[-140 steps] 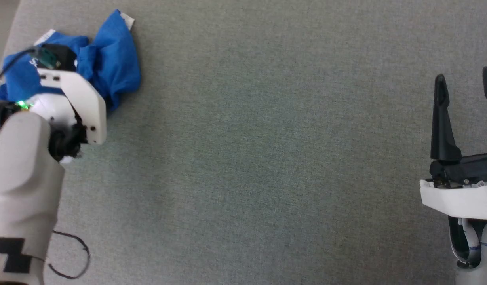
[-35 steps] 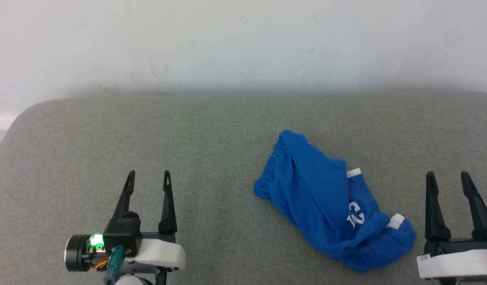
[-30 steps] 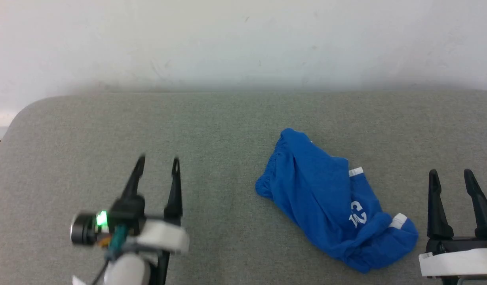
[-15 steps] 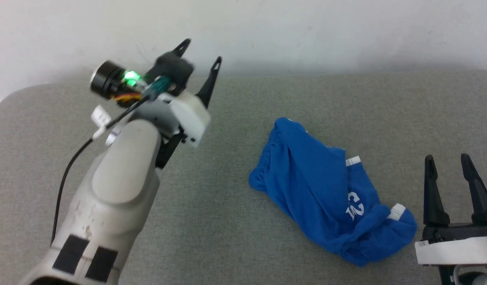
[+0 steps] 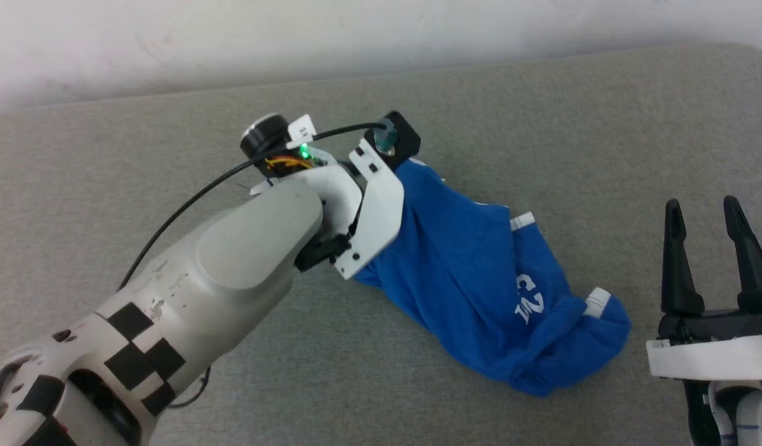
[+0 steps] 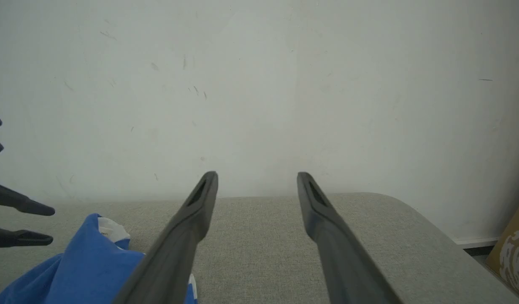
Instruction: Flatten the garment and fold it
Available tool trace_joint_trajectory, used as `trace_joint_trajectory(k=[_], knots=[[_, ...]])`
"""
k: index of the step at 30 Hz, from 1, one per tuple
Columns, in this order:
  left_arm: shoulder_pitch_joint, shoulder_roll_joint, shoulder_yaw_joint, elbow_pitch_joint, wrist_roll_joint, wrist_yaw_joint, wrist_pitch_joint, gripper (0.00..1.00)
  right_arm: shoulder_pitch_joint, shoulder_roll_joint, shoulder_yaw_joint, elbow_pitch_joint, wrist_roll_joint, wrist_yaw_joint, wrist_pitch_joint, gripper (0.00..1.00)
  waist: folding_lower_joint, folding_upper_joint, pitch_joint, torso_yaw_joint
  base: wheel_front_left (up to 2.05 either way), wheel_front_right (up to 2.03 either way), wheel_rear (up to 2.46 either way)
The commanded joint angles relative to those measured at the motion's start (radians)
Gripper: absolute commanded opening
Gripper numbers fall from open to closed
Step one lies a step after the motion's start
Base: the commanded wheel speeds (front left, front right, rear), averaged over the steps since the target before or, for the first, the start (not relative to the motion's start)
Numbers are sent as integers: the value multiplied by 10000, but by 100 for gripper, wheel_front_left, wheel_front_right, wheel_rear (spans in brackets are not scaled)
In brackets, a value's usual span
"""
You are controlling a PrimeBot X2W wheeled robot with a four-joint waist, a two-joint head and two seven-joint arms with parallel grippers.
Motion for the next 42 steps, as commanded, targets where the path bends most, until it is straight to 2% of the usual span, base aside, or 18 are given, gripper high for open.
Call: trace_joint_trajectory(k=[1, 4, 9, 10, 11, 12, 14, 20, 23, 24, 28, 33, 37, 40, 41, 42], knots=[[-232, 132, -633, -88, -609, -17, 407, 100, -228, 22, 12, 8, 63, -21, -46, 100, -2, -1, 552, -542, 0, 0, 0], [-302, 416, -1377, -111, -1139, -18, 1149, 100, -398, 22, 50, 46, 98, -21, -46, 100, -2, -1, 756, -793, 0, 0, 0], [586, 784, -1564, -640, -944, -18, 2328, 100, -528, 22, 5, 93, 190, -21, -46, 100, -2, -1, 873, -1035, 0, 0, 0], [782, 880, -1566, -817, -868, -18, 2527, 75, -525, 22, -13, 107, 195, -21, -46, 100, -2, -1, 857, -1033, 0, 0, 0], [875, 982, -1567, -950, -854, -18, 2534, 4, -506, 22, -42, 124, 191, -21, -46, 100, -2, -1, 823, -1006, 0, 0, 0], [900, 1065, -1568, -1046, -881, -18, 2436, 0, -472, 22, -85, 141, 182, -21, -46, 100, -2, -1, 771, -952, 0, 0, 0], [775, 1201, -1569, -1216, -823, -18, 1986, 0, -400, 22, -170, 150, 165, -21, -46, 100, -2, -1, 630, -763, 0, 0, 0], [314, 1544, -1140, -1195, -1163, -10, -742, 0, -136, 22, -320, 59, 9, -21, -46, 100, -2, -1, 75, 37, 0, 0, 0], [901, 1958, -569, -1499, -1547, 331, -1823, 0, 37, 22, -379, 39, -48, -21, -46, 100, -2, -1, -223, 450, 0, 0, 0], [901, 1958, -569, -1499, -1547, 331, -1823, 0, 37, 22, -379, 39, -48, -21, -46, 100, -2, -1, -223, 450, 0, 0, 0], [2220, 2719, -329, -2003, -1783, 1145, -2634, 0, 239, 22, -300, 66, -125, -21, -46, 100, -2, -1, -475, 849, 0, 0, 0], [4345, 3351, -265, -2977, -2361, 2151, -3389, 0, 459, 22, -259, 100, -128, -21, -46, 100, -2, -1, -800, 992, 0, 0, 0], [5732, 3605, -384, -3791, -2721, 2807, -3706, 0, 758, 22, -269, 169, -166, -21, -46, 100, -2, -1, -1092, 1073, 0, 0, 0], [6423, 3538, -356, -4160, -3062, 3067, -3964, 0, 879, 22, -256, 235, -274, -21, -46, 100, -2, -1, -1274, 1145, 0, 0, 0], [6488, 3561, -349, -4173, -2954, 3222, -4109, 68, 860, 22, -209, 247, -360, -21, -46, 100, -2, -1, -1331, 1161, 0, 0, 0], [6491, 3566, -368, -4176, -2777, 3366, -4250, 100, 819, 22, -177, 263, -442, -21, -46, 100, -2, -1, -1401, 1198, 0, 0, 0]])
